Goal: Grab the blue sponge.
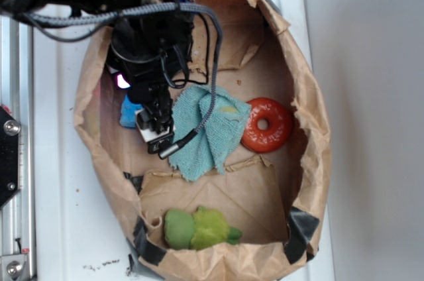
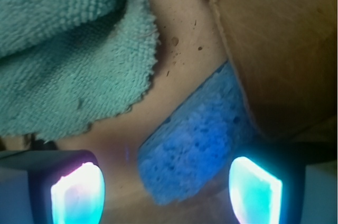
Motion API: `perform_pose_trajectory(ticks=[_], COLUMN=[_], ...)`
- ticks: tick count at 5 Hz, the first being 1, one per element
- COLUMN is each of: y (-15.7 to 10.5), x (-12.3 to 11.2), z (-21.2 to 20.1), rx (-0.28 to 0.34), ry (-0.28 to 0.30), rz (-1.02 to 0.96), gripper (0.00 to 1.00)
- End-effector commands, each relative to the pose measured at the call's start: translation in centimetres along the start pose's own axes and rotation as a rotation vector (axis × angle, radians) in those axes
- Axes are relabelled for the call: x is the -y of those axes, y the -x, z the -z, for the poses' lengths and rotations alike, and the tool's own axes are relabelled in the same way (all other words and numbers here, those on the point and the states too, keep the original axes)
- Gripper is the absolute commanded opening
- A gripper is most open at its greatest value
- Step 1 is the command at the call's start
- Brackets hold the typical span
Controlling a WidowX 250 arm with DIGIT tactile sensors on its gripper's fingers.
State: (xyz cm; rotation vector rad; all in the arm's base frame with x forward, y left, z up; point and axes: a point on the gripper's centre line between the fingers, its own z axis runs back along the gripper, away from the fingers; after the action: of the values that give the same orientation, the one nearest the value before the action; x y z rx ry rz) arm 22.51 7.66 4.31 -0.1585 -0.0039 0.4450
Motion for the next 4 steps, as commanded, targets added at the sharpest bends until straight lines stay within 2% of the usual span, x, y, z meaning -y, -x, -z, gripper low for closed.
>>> perform_pose_trajectory(ticks=[1, 4], y=[-1.3, -3.1], x=[-1.1, -1.4], z=[0.6, 2.1], rx=[0.015, 0.033], ry=[-0.012, -0.075], rz=[-0.041, -0.107], gripper=[1.00, 1.00])
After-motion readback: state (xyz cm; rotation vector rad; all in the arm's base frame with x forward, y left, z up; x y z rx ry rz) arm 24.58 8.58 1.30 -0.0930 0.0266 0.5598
